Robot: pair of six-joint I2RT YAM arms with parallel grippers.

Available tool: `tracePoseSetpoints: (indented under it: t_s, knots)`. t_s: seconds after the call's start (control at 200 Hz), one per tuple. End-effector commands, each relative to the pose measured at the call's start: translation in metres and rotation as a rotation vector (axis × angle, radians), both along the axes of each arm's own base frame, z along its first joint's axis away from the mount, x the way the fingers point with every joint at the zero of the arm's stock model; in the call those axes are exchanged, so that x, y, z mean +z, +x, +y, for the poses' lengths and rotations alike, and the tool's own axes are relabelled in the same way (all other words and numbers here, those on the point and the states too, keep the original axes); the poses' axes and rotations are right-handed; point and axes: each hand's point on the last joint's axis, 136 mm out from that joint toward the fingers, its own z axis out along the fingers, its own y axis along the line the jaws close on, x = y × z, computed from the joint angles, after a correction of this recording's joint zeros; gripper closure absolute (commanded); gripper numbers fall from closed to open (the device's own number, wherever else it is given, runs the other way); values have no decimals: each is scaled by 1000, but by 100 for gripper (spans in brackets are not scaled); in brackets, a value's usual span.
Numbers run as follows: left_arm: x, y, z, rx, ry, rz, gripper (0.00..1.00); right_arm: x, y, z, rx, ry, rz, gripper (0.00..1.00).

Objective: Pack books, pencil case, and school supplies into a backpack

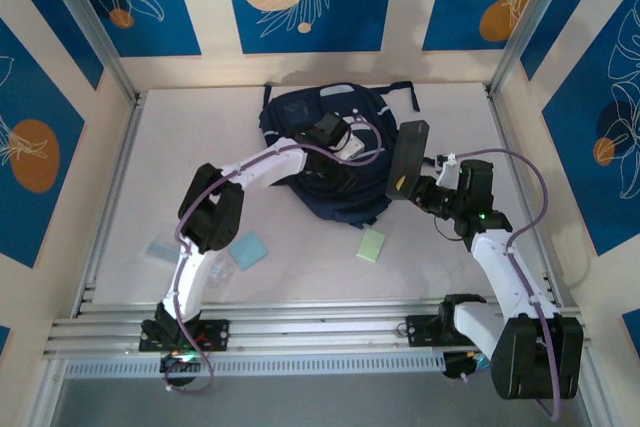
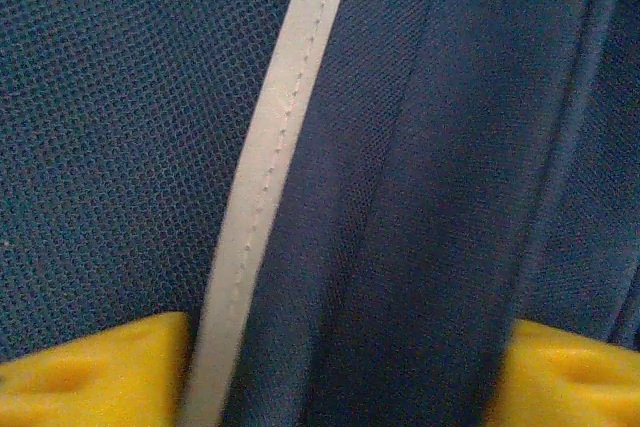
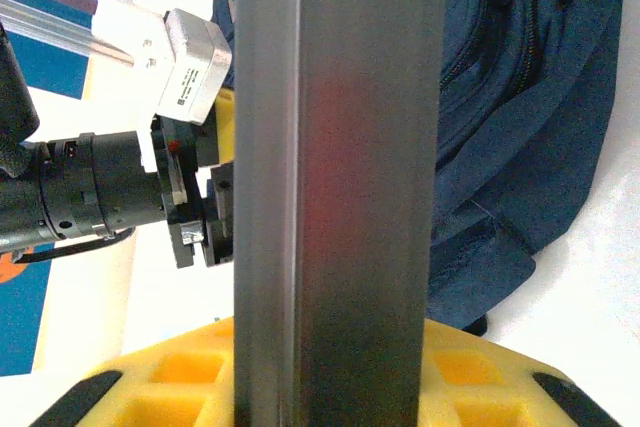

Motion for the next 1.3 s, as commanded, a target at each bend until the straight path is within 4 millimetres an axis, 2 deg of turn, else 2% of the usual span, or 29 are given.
tracePoseSetpoints:
  t_s: [0.0, 0.025, 0.05, 0.065, 0.085, 0.09, 0.14, 0.22, 0.43, 0.525, 0.62, 0.76, 0.955, 1.08, 1.295]
  knots:
    - [-8, 3, 5, -5, 42, -14, 47, 7, -3, 2, 22, 18, -27, 80]
    - [-11, 3, 4, -12, 49, -13, 54, 8, -4, 2, 24, 19, -27, 80]
    - [-13, 4, 4, -15, 54, -11, 65, 9, -4, 2, 24, 18, -27, 80]
    - [-14, 4, 4, -19, 57, -11, 77, 9, -4, 2, 24, 18, -28, 80]
    - [-15, 5, 5, -18, 63, -12, 99, 9, -4, 2, 25, 18, -28, 80]
    - [-15, 6, 5, -16, 64, -13, 100, 10, -5, 2, 26, 18, -28, 80]
    - [-14, 7, 6, -12, 66, -14, 100, 11, -6, 0, 21, 14, -30, 80]
    - [-1, 6, 3, -6, 19, 0, 100, 11, -8, -3, 7, 1, -30, 80]
    - [79, 7, -7, 60, -308, 115, 100, 9, -12, -20, -74, -57, -13, 81]
    - [110, 21, -2, 125, -492, 200, 100, 5, -12, -28, -128, -72, 0, 82]
    - [130, 38, 5, 184, -664, 294, 100, 5, -12, -28, -146, -51, 0, 82]
    - [141, 56, 12, 226, -796, 354, 100, 4, -7, -16, -127, 30, 12, 82]
    - [150, 59, 4, 212, -867, 385, 100, 3, 11, 20, -25, 98, 37, 82]
    - [155, 59, 1, 205, -891, 393, 100, 8, 32, 50, 20, 118, 27, 83]
    - [166, 56, -1, 187, -909, 380, 100, -3, 80, 98, 49, 181, 91, 84]
